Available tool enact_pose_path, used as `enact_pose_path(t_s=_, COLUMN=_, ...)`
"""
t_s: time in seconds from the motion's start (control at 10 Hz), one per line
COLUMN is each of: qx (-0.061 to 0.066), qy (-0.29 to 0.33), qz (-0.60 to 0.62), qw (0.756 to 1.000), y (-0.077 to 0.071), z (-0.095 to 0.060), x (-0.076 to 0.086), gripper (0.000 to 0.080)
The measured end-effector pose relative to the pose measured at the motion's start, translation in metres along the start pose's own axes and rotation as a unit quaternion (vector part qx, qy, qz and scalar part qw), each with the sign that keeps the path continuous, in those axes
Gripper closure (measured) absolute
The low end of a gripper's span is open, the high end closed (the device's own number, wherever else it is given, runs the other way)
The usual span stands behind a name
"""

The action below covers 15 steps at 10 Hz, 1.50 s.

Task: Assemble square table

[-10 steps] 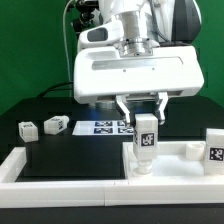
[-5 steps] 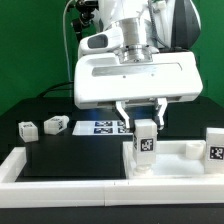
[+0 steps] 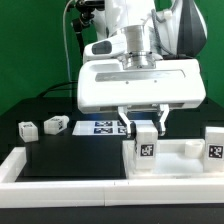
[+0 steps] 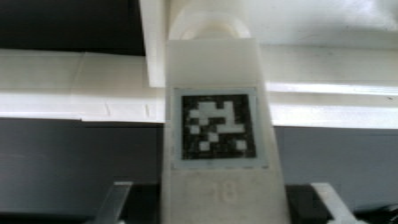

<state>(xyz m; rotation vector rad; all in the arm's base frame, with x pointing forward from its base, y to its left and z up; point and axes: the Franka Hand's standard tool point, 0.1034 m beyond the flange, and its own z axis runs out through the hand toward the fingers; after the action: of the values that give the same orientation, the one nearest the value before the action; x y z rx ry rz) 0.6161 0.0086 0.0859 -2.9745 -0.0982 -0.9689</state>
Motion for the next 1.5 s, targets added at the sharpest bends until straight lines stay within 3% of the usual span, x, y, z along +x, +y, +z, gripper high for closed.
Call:
enact_pose_path(t_s=0.2, qx=0.006, qy=-0.018, qz=0.001, qw=1.0, y=0.0, z=0.002, x=-0.003, gripper=0.0507)
enact_pose_path(t_s=0.3, qx=0.007, qy=-0.019, qz=0.001, qw=1.0, y=-0.001, z=0.002, x=-0.004, gripper=0.0316)
enact_pose_path(t_s=0.4, qx=0.007, qy=-0.019, qz=0.001, qw=1.0, y=-0.001, z=0.003, x=-0.004, gripper=0.0188)
enact_pose_path(t_s=1.0, qx=0.009, qy=-0.027, qz=0.0, qw=1.0, y=0.0, z=0.004, x=-0.007, gripper=0.015)
enact_pose_path(t_s=1.2, qx=0.028, qy=-0.071, qz=-0.001, qw=0.997, y=0.001, z=-0.006, x=0.004, gripper=0.015)
enact_pose_path(t_s=1.3, qx=0.03, qy=-0.068, qz=-0.002, qw=0.997, y=-0.001, z=-0.009, x=0.013, gripper=0.015)
enact_pose_path(t_s=1.4, qx=0.03, qy=-0.07, qz=0.0, qw=0.997, y=0.003, z=-0.009, x=0.012, gripper=0.015)
enact_pose_path(t_s=1.5, qx=0.047, qy=-0.114, qz=0.01, qw=0.992, y=-0.005, z=-0.008, x=0.004, gripper=0.015)
